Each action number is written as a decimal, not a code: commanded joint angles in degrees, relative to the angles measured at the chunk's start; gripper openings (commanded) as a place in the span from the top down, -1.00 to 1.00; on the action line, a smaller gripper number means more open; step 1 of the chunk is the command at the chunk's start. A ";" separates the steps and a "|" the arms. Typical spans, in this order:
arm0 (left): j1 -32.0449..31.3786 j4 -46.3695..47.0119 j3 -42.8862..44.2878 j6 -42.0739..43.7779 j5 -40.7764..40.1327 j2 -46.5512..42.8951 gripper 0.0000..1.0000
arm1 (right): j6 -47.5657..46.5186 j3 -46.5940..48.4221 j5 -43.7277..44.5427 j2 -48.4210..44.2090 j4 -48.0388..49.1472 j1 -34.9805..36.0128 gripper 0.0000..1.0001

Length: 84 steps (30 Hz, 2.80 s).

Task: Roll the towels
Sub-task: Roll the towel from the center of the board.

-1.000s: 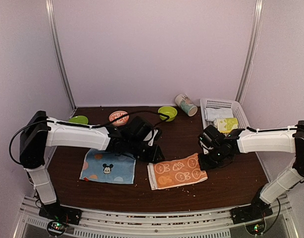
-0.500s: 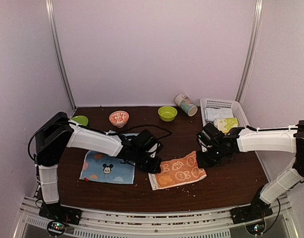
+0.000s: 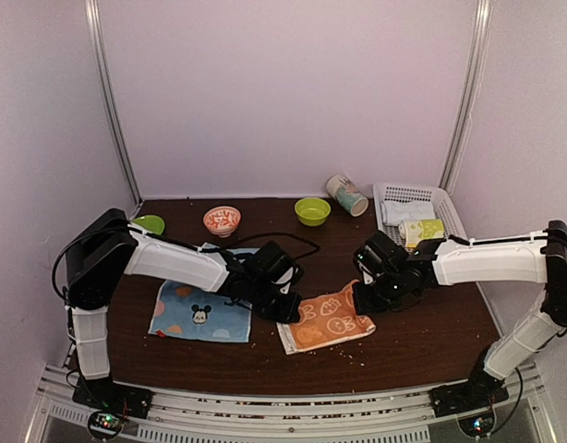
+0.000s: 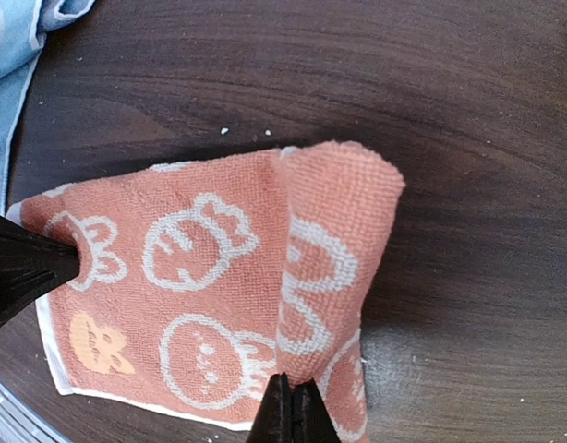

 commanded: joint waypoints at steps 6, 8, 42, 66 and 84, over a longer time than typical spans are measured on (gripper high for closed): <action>0.21 1.32 -1.30 -0.41 -0.37 1.21 1.00 | 3.40 1.51 -3.58 3.16 5.96 1.55 1.00; 0.17 1.37 -1.39 -0.50 -0.32 1.21 1.00 | 3.50 1.85 -4.11 3.75 6.52 1.89 1.00; 0.21 -1.94 3.86 2.33 2.43 -9.72 0.42 | 7.05 -6.36 -11.44 8.60 19.82 2.91 0.44; 1.68 2.33 19.03 0.97 11.67 8.94 0.53 | 7.27 -9.17 -11.27 7.18 22.70 2.92 0.43; 4.21 3.74 20.28 -1.24 12.59 14.67 0.95 | 1.56 -7.55 -11.72 1.76 15.59 2.95 0.07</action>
